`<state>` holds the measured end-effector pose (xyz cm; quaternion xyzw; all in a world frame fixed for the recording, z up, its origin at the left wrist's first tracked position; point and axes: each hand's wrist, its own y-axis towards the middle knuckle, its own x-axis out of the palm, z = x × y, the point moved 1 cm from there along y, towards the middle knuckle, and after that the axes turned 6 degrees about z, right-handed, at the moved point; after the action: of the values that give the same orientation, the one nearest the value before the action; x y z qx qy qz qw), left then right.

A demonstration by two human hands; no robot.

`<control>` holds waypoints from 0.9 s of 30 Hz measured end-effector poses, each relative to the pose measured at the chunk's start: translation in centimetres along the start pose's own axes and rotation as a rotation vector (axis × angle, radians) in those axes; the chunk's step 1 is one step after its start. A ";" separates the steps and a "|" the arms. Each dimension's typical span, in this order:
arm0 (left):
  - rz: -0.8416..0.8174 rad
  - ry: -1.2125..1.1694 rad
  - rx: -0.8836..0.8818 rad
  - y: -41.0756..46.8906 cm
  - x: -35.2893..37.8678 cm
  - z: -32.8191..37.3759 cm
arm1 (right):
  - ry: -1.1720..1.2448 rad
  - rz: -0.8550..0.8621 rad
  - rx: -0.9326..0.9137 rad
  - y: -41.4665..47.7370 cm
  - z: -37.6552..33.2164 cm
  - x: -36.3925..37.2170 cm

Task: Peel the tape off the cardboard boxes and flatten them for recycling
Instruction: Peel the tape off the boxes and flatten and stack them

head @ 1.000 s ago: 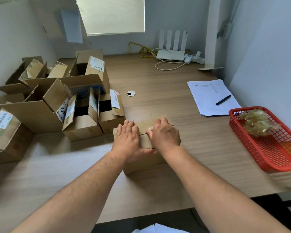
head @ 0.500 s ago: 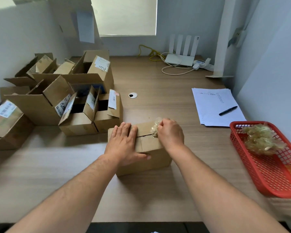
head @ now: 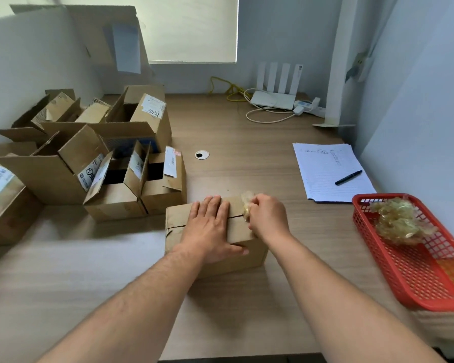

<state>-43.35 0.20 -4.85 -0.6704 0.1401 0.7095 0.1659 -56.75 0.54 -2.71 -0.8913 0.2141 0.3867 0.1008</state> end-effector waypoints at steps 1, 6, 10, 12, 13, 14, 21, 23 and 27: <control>0.009 -0.005 0.008 0.1 0.0 -0.1 | 0.148 -0.021 0.119 0.1 0.2 -0.3; 0.052 -0.020 0.064 0.3 -0.8 -1.0 | 0.168 0.016 0.170 -0.2 0.1 -0.4; 0.067 -0.051 0.081 0.2 -0.7 -1.4 | -0.335 0.005 -0.026 -1.1 -0.4 -0.3; 0.075 -0.072 0.087 0.3 -0.5 -1.5 | -0.438 0.003 -0.077 -1.8 -0.6 -0.4; 0.080 -0.081 0.090 0.3 -0.4 -1.6 | -0.480 0.010 -0.108 -2.0 -0.4 -0.2; 0.085 -0.088 0.094 0.3 -0.3 -1.6 | -0.509 0.030 -0.145 -2.2 -0.3 0.0; 0.067 -0.100 0.111 -0.4 -0.3 -1.6 | 0.085 0.200 0.201 -1.7 1.8 -1.2; 0.075 -0.094 0.122 -0.8 -0.3 -1.4 | 0.204 0.208 0.265 -1.6 2.6 -1.4; 0.082 -0.089 0.102 -1.2 -0.4 -0.7 | -0.004 0.187 0.106 -1.5 3.0 -2.0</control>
<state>-42.17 0.98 -4.46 -0.6224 0.1960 0.7368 0.1769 -59.22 3.55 -3.25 -0.8602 0.3162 0.3841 0.1117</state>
